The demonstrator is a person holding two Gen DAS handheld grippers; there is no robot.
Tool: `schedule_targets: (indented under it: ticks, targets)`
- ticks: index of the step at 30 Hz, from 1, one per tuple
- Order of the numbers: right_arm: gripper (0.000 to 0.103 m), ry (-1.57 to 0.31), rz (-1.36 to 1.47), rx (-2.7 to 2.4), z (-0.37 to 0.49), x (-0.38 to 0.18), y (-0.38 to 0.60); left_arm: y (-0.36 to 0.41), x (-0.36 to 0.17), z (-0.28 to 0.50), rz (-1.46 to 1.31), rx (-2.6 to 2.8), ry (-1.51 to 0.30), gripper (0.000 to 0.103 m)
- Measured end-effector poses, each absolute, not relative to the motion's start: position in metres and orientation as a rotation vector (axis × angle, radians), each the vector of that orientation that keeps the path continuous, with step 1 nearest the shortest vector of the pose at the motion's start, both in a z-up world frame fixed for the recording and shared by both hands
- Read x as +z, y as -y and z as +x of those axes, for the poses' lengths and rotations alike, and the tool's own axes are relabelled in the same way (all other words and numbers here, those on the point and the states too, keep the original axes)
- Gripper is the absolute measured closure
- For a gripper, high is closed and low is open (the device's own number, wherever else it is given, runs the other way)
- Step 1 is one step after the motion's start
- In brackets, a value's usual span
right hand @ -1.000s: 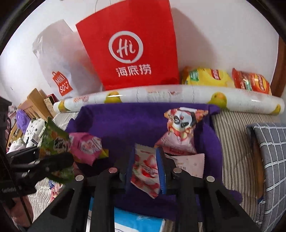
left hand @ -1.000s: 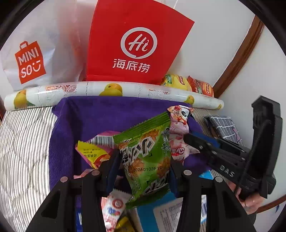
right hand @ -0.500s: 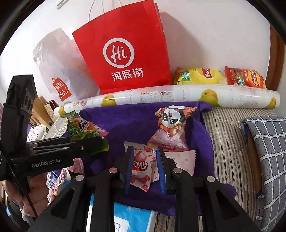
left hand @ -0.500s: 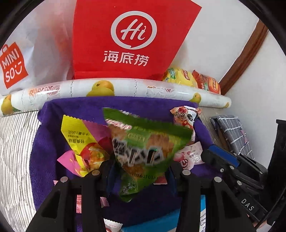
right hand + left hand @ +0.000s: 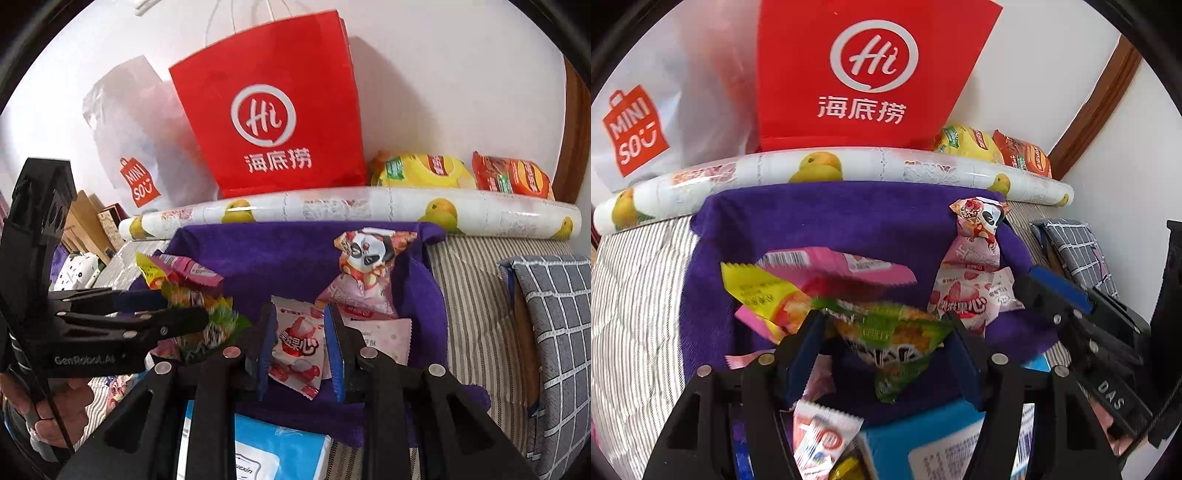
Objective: Organize snacks
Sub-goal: 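Release the white-red pack onto the towel with right tool while left tool drops the green bag, then grasp the small red snack packet on the bed with right tool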
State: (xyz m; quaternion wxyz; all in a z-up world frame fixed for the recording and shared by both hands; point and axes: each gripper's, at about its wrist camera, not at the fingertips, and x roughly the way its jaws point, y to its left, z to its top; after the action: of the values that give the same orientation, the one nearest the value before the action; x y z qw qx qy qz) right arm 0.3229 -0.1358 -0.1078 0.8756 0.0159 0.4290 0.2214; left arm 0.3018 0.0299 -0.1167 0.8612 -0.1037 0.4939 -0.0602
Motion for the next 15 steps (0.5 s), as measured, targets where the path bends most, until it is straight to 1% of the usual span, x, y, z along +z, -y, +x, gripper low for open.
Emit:
schedule_targets:
  ticks: [1,6,10,15]
  targets:
    - [0.075,-0.886,0.034,0.466,0.322,-0.106,0.136,-0.032,-0.115,0.3,-0.224,-0.124,-1.032,0.034]
    - [0.074,-0.888,0.053,0.47,0.313,-0.099,0.136,-0.044,-0.104,0.282,-0.248,-0.128,-1.014,0.033]
    - [0.074,-0.865,0.022,0.465,0.289,-0.085,0.131,-0.051,-0.096,0.267,-0.262,-0.132,-0.992,0.033]
    - [0.068,-0.854,-0.019,0.479,0.248,-0.069,0.12,-0.061,-0.088,0.242,-0.266,-0.121,-0.968,0.033]
